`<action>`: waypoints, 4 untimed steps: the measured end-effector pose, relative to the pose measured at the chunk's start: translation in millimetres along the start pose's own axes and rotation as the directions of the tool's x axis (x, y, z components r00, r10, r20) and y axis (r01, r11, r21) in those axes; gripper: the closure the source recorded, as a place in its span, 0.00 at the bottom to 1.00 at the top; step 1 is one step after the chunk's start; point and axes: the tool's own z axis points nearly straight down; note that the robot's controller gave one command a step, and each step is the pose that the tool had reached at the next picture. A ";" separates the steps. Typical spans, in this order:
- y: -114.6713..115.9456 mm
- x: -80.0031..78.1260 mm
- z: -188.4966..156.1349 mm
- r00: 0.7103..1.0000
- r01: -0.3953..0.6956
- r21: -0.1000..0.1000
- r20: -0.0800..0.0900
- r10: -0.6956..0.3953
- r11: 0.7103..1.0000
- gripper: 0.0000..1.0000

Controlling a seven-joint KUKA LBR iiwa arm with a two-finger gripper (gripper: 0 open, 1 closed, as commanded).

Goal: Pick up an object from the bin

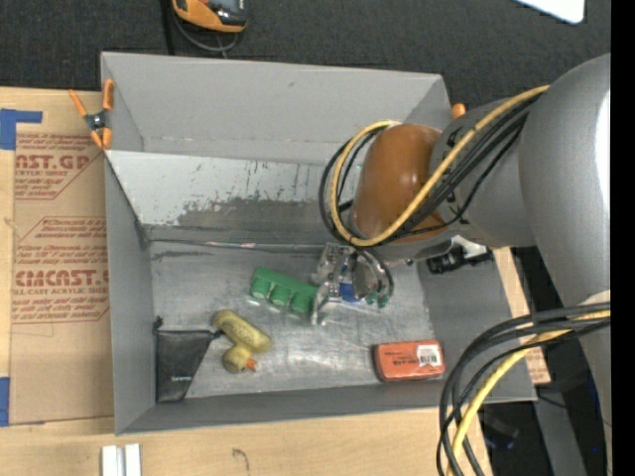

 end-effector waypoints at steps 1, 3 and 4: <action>1.5 -3.9 -29.4 1.000 0.004 0.000 -0.006 -0.004 1.000 1.00; 13.5 -6.6 -161.7 1.000 -0.004 -0.001 0.000 0.004 1.000 1.00; 23.3 -9.6 -41.4 1.000 0.000 0.002 -0.008 0.000 1.000 0.00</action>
Offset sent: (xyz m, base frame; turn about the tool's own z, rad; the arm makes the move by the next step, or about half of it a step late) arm 0.0076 0.0118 0.1618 0.0046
